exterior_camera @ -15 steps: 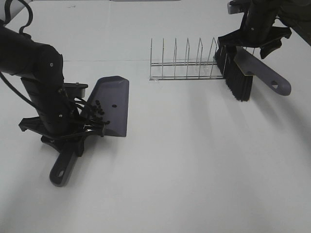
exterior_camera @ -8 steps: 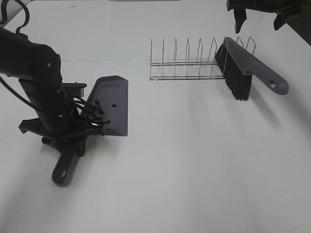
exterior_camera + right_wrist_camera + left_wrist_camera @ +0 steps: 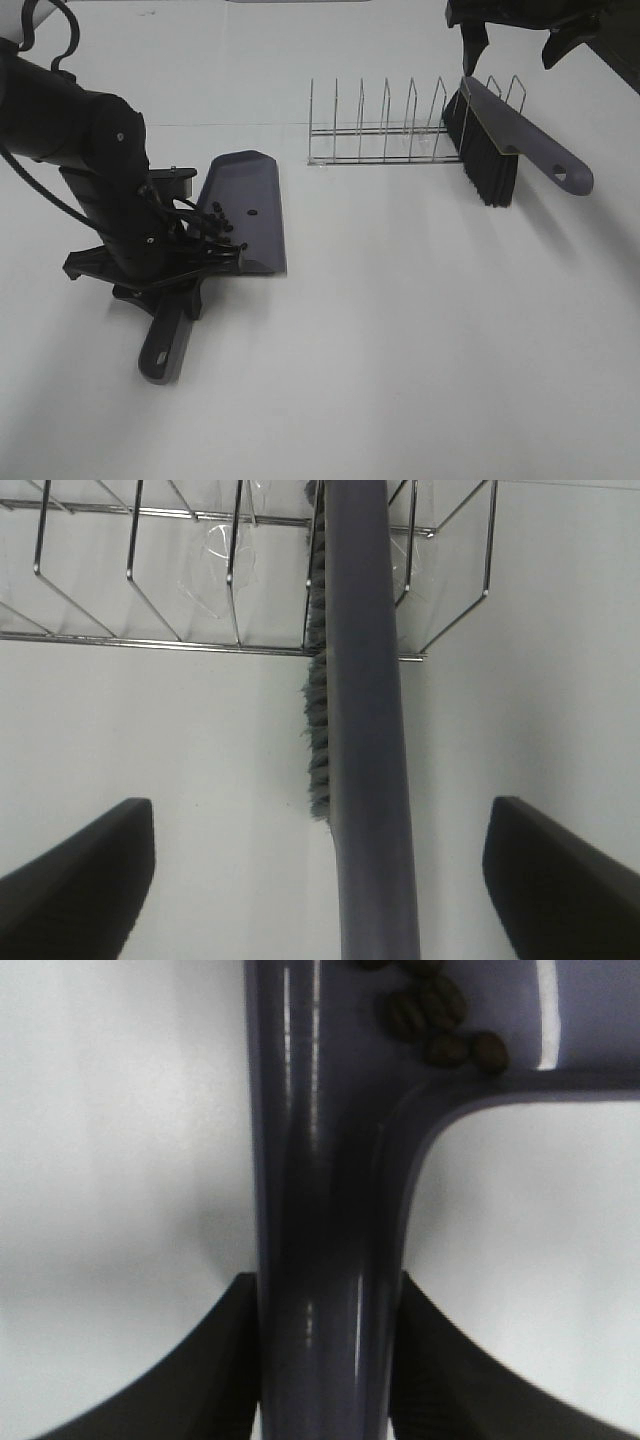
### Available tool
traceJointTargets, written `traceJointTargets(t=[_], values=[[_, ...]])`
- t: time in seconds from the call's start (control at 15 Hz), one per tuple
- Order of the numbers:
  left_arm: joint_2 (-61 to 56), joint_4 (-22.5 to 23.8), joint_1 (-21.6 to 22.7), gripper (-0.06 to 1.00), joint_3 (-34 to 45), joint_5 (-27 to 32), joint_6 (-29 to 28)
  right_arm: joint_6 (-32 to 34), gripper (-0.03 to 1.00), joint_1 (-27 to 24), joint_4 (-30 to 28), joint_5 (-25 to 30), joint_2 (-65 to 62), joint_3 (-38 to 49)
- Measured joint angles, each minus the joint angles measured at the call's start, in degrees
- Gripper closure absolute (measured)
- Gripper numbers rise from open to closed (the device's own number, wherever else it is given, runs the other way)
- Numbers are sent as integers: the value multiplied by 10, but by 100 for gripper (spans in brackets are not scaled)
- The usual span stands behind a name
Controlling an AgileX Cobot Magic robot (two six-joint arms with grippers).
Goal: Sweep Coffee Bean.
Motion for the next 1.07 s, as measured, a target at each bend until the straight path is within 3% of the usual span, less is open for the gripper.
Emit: traceJointTargets(t=[0.13,0.27,0.33,0.6,0.8,1.0,1.07], values=[[0,-1,0,58,0,2,-3,-5,21,0,-1,11,0,0],[0,-2,0,28,-1,14,-5,-5,21,0,-1,15,0,0],[0,-2,0,19,-5,22,-2,-5,21,0,-1,20,0,0],[-36,10,0,18,-42,77,4,-19,21,0,1,27,-1,0],[-132,69,0,18,-68,149,4,-21,21,0,30,28,-26,18],[-247,116,0,18,-69,276,-10,-21,21,0,50,27,-81,83],[-325,116,0,18,-59,290,-11,-21,21,0,54,28,-136,156]])
